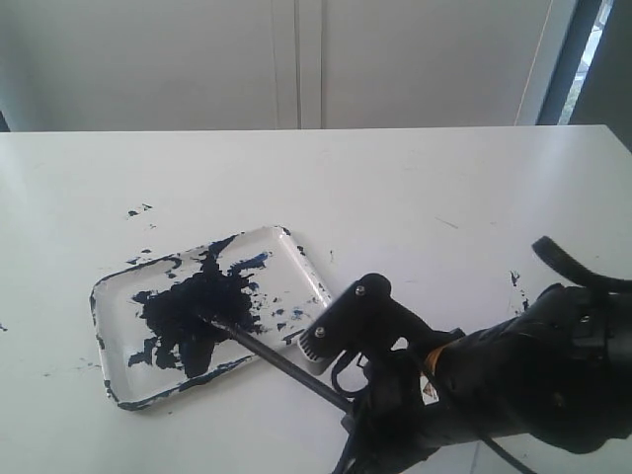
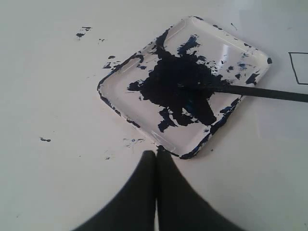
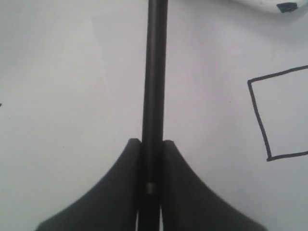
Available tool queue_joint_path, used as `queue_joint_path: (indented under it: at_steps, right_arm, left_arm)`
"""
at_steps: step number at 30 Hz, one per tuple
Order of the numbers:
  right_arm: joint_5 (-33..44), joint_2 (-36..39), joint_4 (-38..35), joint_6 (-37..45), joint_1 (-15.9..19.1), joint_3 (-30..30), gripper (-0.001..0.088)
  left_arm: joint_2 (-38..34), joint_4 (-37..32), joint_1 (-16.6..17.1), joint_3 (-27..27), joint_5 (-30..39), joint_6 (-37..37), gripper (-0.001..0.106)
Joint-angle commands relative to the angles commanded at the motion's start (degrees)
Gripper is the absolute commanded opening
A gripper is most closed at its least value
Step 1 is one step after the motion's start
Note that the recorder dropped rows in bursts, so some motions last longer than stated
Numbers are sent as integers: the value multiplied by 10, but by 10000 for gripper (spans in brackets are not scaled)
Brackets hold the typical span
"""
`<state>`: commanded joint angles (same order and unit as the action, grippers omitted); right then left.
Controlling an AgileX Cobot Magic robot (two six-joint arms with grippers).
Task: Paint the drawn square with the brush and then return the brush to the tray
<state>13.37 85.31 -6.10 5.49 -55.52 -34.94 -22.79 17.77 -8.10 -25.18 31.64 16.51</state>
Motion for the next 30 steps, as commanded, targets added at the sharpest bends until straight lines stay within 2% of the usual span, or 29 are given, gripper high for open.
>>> queue_joint_path:
  at_steps: [7, 13, 18, 24, 30]
  right_arm:
    - [30, -1, 120, -123, 19, 0, 0]
    - [37, -1, 118, -120, 17, 0, 0]
    - [46, -17, 102, -100, 13, 0, 0]
    - [63, -95, 90, -92, 13, -14, 0]
    - [156, -169, 76, -55, 13, -55, 0]
  left_arm:
    - [0, 0, 0, 0, 0, 0, 0]
    - [0, 3, 0, 0, -1, 0, 0]
    - [0, 34, 0, 0, -3, 23, 0]
    - [0, 118, 0, -2, -4, 119, 0]
    - [-19, 133, 0, -2, 0, 141, 0]
